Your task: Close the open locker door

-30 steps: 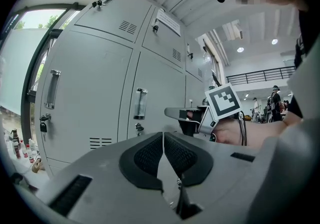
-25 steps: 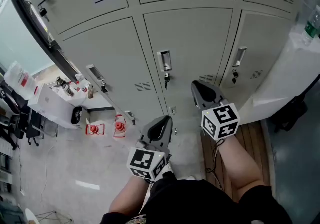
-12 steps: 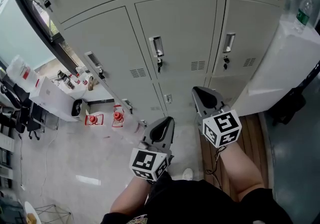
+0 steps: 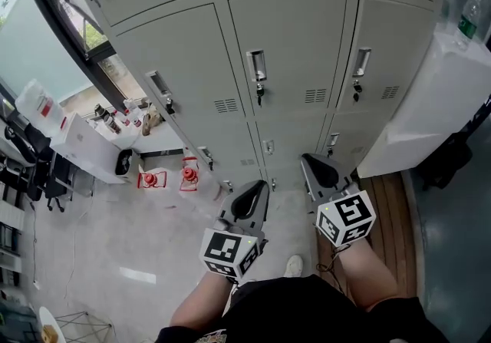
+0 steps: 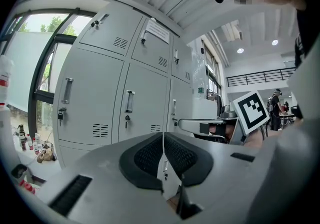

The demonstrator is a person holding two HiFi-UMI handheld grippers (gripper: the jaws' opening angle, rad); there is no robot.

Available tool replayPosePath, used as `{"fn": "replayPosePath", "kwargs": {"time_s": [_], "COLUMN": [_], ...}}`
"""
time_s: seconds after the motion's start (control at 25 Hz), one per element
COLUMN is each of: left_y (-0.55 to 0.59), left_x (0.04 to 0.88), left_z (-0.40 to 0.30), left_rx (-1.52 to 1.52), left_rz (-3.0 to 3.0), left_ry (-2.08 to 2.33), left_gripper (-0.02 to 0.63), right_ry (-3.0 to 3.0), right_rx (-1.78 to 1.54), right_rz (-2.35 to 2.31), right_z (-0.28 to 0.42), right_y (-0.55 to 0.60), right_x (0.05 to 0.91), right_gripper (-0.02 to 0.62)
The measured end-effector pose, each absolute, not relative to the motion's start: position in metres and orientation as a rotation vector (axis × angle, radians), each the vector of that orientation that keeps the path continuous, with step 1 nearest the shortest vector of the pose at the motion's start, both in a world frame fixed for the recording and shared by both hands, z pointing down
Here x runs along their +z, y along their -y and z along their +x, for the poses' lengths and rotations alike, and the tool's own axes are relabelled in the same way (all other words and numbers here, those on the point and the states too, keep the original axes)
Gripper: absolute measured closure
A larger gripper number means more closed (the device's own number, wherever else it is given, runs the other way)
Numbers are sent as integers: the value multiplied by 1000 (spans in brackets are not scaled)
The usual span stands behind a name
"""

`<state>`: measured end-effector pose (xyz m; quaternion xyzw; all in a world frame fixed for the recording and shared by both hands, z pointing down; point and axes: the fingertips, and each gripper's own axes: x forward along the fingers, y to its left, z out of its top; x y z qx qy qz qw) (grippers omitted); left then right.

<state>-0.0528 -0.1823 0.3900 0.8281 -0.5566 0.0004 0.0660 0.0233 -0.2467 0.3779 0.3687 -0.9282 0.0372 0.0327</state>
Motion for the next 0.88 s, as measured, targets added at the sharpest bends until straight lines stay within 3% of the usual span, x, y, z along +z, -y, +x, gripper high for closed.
{"fn": "replayPosePath", "kwargs": {"time_s": [0.88], "left_y": [88], "left_x": [402], "left_z": [-115], "left_rx": [-46], "left_rz": [2575], "left_ry": [1498], "left_gripper": [584], "right_ry": [2746], "right_rx": [158], "right_rz": [1269], "right_z": [-35], "right_y": [124], "right_x": [399], "right_gripper": [541]}}
